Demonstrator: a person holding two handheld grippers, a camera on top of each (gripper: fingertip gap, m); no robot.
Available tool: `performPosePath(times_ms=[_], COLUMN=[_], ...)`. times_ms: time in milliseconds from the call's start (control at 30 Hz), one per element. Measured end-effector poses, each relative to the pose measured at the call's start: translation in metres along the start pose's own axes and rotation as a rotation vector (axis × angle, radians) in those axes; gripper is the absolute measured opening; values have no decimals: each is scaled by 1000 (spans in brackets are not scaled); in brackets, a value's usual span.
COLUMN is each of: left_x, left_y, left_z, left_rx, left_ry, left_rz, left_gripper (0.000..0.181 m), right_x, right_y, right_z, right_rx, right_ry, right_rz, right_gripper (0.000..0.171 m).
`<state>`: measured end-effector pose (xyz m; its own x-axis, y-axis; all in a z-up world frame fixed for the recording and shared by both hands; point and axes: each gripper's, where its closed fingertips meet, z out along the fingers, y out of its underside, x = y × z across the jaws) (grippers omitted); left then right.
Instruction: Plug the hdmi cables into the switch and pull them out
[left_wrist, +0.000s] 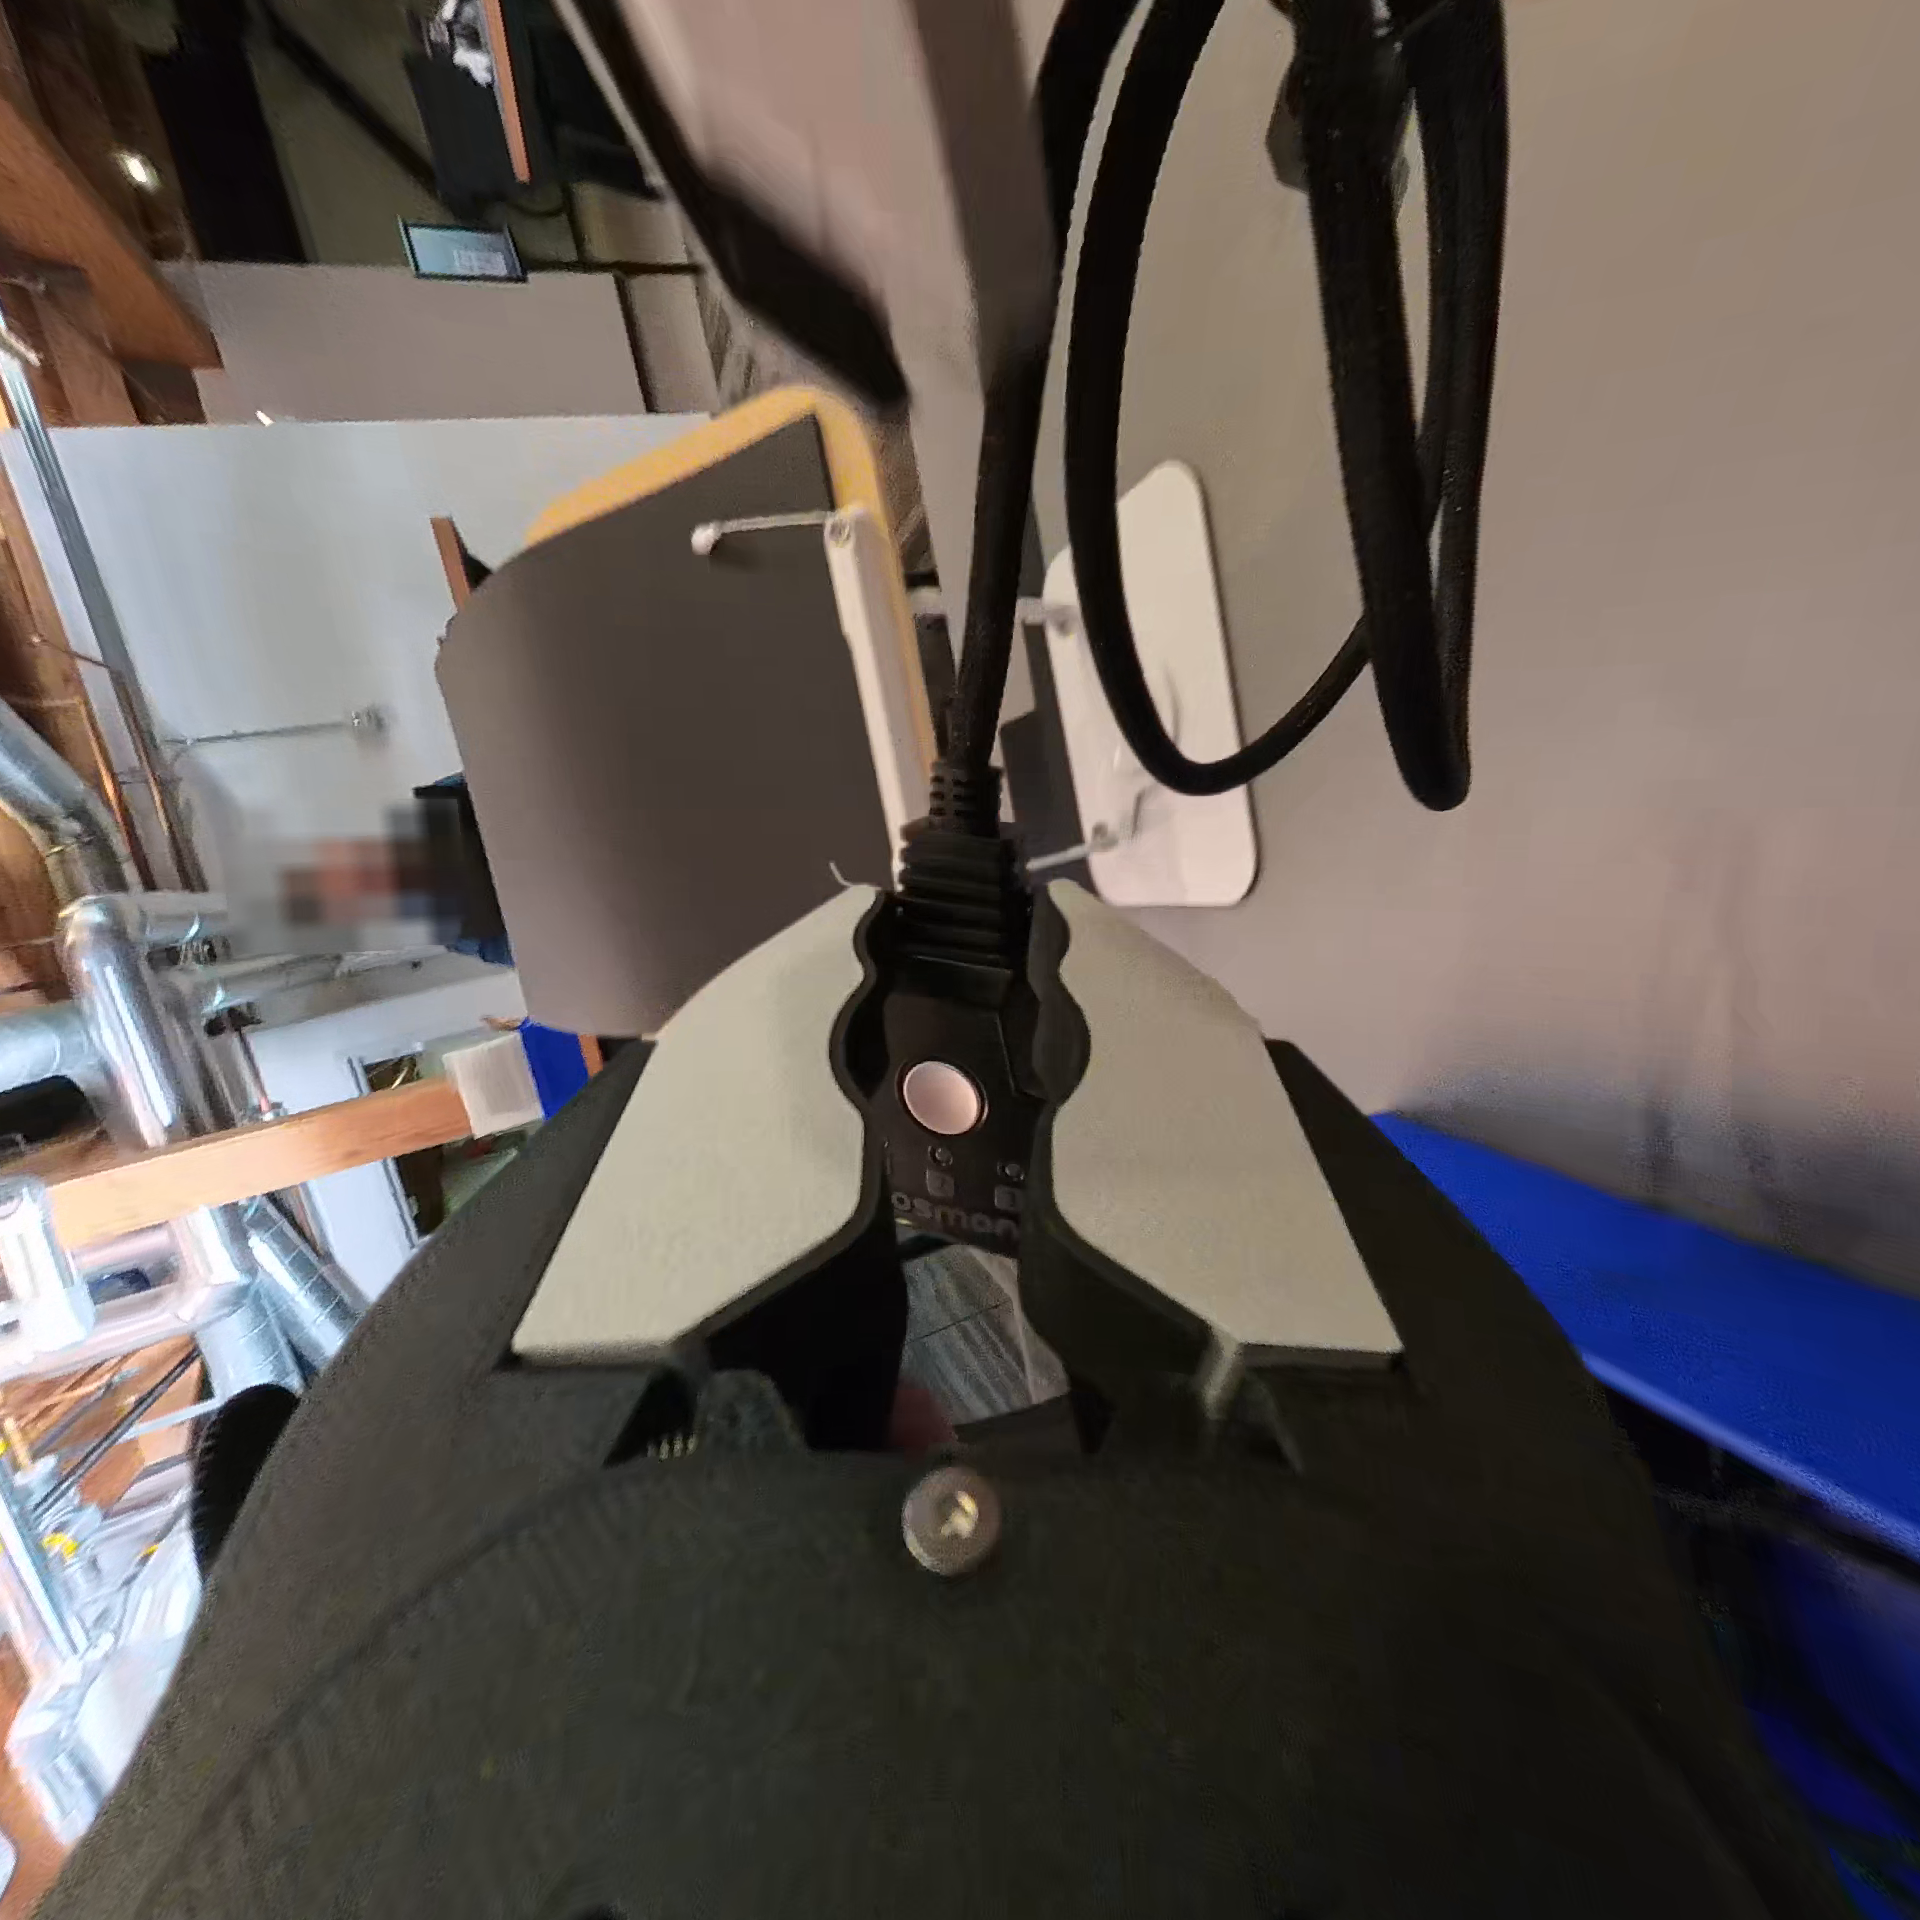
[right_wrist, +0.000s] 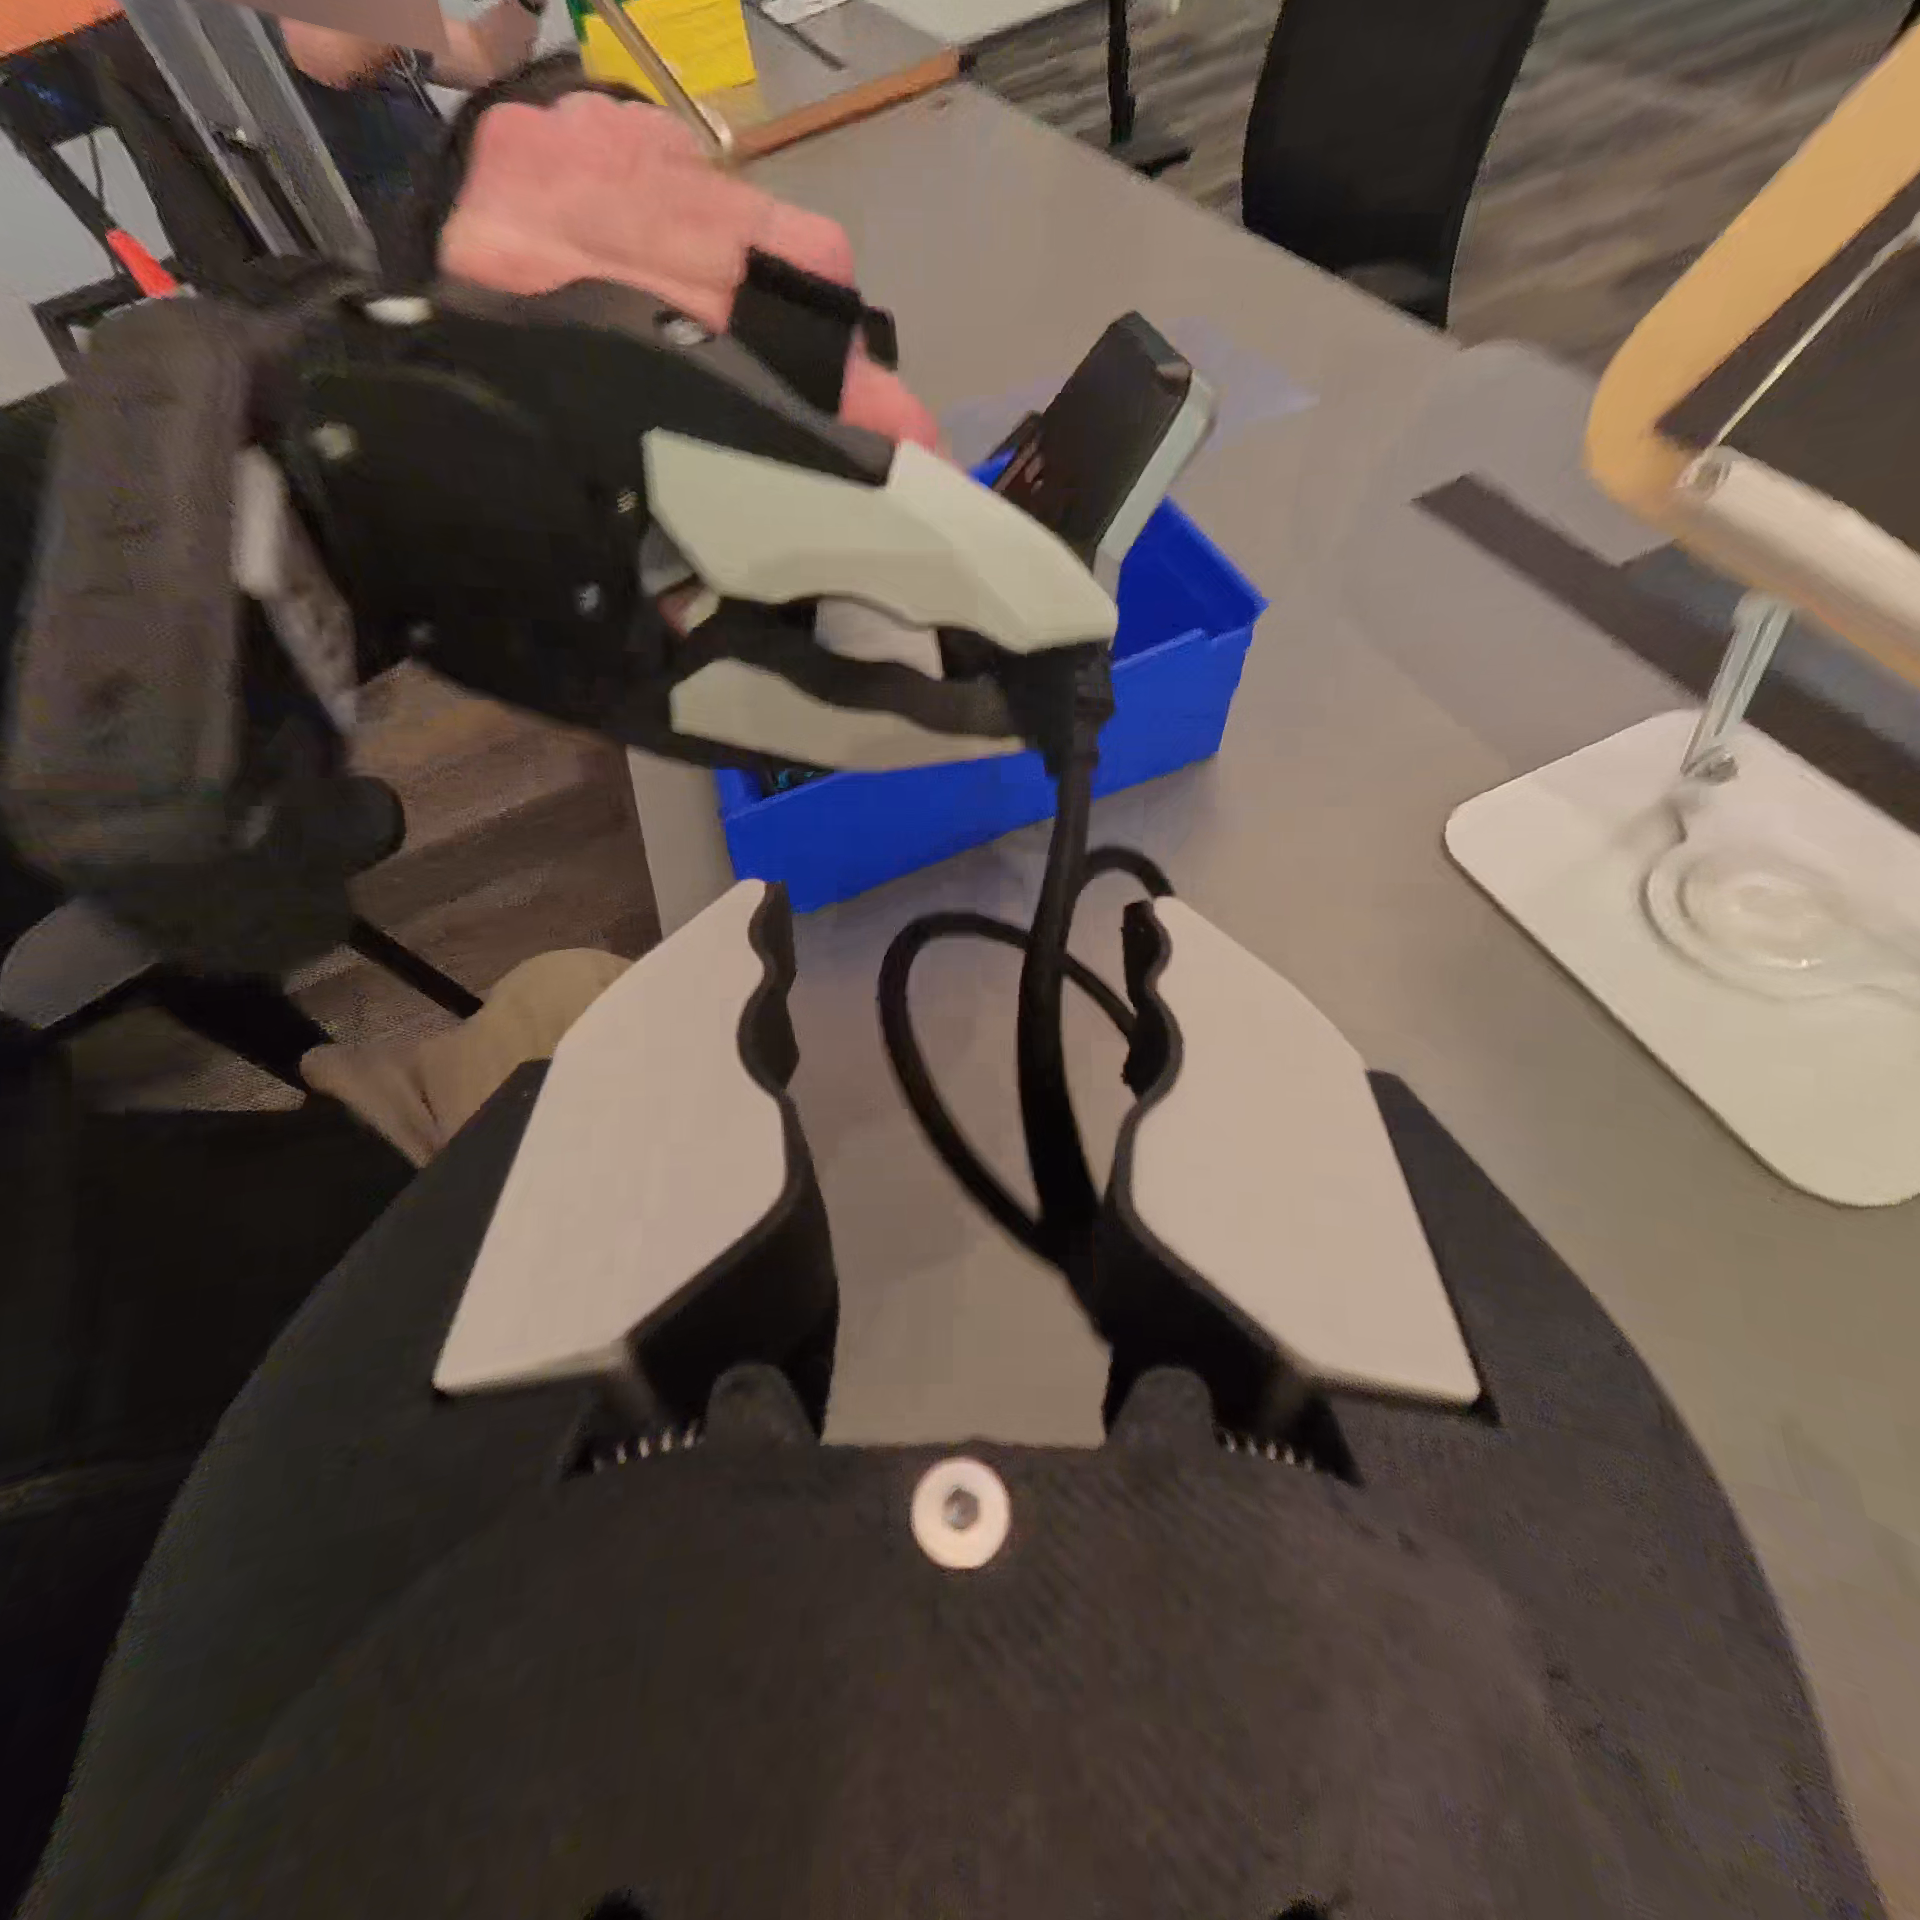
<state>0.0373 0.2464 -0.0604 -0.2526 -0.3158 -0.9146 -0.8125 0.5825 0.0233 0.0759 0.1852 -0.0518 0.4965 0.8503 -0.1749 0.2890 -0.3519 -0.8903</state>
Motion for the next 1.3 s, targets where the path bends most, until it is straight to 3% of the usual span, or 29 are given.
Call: performPosePath(times_ms=[67, 200, 400, 567, 700, 800, 933, 1033, 1167, 1267, 1300], left_x=[6, 21, 36, 42, 23, 13, 28, 46, 37, 38, 37], left_y=[-20, -44, -62, -62, -54, -42, -31, -29, -40, -51, -55], left_z=[7, 18, 22, 21, 7, -10, -19, -13, -9, -6, -6], left_rx=[17, 54, 77, 93, 128, 178, 189, 149, 180, 221, 235], left_ry=[15, 102, 208, 249, 176, 127, 42, -13, -188, -234, -261], left_rz=[-8, -24, -69, -135, -249, -325, -245, -81, 28, 79, 81], left_gripper=[24, 24, 24, 24, 52, 60, 74, 83, 67, 34, 31], right_x=[16, 46, 48, 46, 48, 52, 50, 42, 29, 19, 19], right_y=[12, 38, 56, 60, 63, 70, 75, 72, 76, 80, 82], right_z=[10, 16, 28, 31, 28, 22, 16, 14, 15, 19, 19], right_rx=[-52, -208, -320, -264, -223, -222, -208, -170, -191, -216, -225], right_ry=[72, 324, 390, 323, 289, 246, 154, 76, -5, -52, -49], right_rz=[-35, -311, -549, -520, -483, -434, -339, -296, -283, -297, -302], right_gripper=[57, 45, 25, 19, 19, 19, 19, 19, 19, 19, 19])
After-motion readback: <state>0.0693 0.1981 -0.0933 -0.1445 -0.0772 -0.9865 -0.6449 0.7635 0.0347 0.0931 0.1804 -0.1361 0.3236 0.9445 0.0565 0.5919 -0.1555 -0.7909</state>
